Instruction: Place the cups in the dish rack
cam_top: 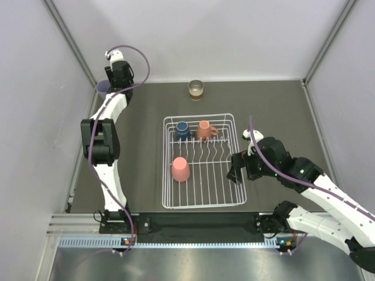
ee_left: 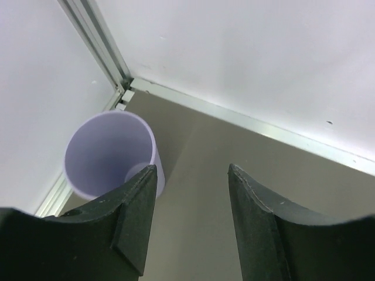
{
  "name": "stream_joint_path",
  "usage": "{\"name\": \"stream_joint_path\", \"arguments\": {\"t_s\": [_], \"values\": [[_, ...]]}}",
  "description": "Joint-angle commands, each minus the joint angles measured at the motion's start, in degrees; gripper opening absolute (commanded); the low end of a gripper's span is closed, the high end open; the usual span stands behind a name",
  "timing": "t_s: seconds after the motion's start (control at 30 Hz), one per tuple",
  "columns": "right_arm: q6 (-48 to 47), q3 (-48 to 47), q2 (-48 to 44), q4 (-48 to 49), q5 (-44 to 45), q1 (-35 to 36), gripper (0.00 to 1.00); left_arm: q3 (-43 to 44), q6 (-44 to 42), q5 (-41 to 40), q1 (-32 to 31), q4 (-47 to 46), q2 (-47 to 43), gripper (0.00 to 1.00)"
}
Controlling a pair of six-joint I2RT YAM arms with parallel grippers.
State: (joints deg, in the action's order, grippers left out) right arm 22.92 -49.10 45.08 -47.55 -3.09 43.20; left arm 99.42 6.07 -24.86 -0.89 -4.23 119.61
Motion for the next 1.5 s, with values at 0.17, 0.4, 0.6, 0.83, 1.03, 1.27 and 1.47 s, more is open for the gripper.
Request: {"name": "stream_joint_path", "arguments": {"t_s": [0.17,0.4,0.6,0.83,1.03,1.27,1.47], "values": [[-1.5,0.1,2.0,2.9,-0.9,-0.3,1.00,14.0,-4.6,-4.4,2.6,-1.9,9.1,0.56],[-1.6,0.0,2.2,3.0,-1.1,-0.3,1.00,13.4,-2.3,-4.6,4.1,-0.2,9.3,0.54],[-1.6,0.0,2.1,3.1,-1.0,-0.3,1.00,12.8,0.3,-7.8,4.7,2.3,10.7,0.53],[-1.4,0.0,1.7,3.0,-0.6,-0.3,1.00,13.3,1.8,-7.0,5.3,4.0,13.4,0.51],[-1.6,0.0,2.4,3.0,-0.8,-0.5,1.00,13.3,4.4,-5.9,5.6,5.6,14.8,0.45],[-1.4,0.0,2.4,3.1,-0.2,-0.3,1.00,14.9,7.6,-5.5,6.1,9.0,15.4,0.07],[-1.2,-0.6,3.0,2.3,1.1,-0.4,1.00,14.6,13.3,-5.2,6.2,15.4,10.9,0.00]]}}
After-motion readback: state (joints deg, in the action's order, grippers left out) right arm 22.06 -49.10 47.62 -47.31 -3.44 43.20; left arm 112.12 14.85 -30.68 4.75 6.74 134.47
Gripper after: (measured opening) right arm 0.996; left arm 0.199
